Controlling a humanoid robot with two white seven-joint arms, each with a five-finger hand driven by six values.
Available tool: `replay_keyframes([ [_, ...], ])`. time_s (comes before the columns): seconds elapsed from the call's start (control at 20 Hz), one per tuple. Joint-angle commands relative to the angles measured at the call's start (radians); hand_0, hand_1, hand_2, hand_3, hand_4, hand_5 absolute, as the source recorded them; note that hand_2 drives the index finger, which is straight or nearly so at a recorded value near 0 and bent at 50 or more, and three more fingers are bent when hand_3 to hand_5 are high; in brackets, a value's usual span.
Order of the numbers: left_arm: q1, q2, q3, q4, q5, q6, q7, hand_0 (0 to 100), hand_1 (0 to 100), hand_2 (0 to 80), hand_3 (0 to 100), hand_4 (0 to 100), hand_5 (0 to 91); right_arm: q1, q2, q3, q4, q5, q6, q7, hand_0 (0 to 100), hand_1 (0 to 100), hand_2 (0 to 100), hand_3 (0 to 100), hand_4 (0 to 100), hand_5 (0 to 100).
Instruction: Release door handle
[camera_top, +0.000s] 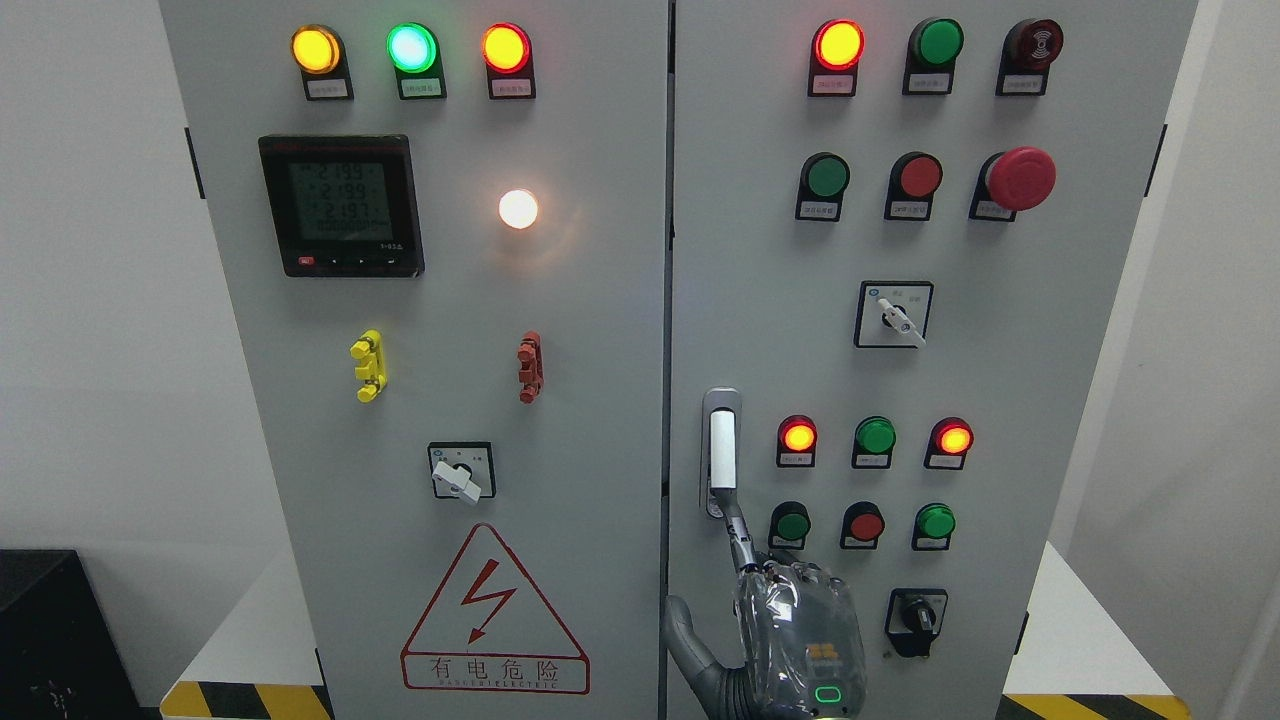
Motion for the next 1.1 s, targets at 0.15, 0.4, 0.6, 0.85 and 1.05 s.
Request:
replay_keyframes([
  [0.15, 0.0, 0.001, 0.0, 0.0, 0.0, -0.001, 0.0, 0, 0, 4.5, 11, 0, 0.0, 0.015, 0.0, -0.01, -0.05, -0.001, -0.006, 0.001, 42, 31, 37, 77, 71, 69],
  [0.4, 0.0, -0.001, 0.0, 0.0, 0.0, -0.001, 0.0, 0, 0, 4.4, 11, 0, 0.0, 0.015, 0.0, -0.014, -0.077, -0.009, -0.003, 0.015, 36, 31, 53, 84, 72, 67],
  [0.6, 0.0, -0.001, 0.0, 0.0, 0.0, 0.001, 0.0, 0, 0, 4.4, 11, 0, 0.0, 0.013, 0.0, -0.019, -0.086, -0.009, -0.003, 0.017, 32, 29, 66, 93, 76, 68],
  [0.85, 0.0, -0.001, 0.0, 0.0, 0.0, -0.001, 0.0, 0, 0, 4.4, 11, 0, 0.0, -0.002, 0.0, -0.019, -0.099, -0.008, 0.002, 0.056, 31, 27, 71, 97, 76, 68],
  [1.05, 0.0, -0.001, 0.0, 0.0, 0.0, -0.001, 0.0, 0, 0, 4.5, 11, 0, 0.0, -0.034, 0.0, -0.021, -0.097, -0.008, 0.007, 0.064, 28, 25, 72, 98, 76, 68],
])
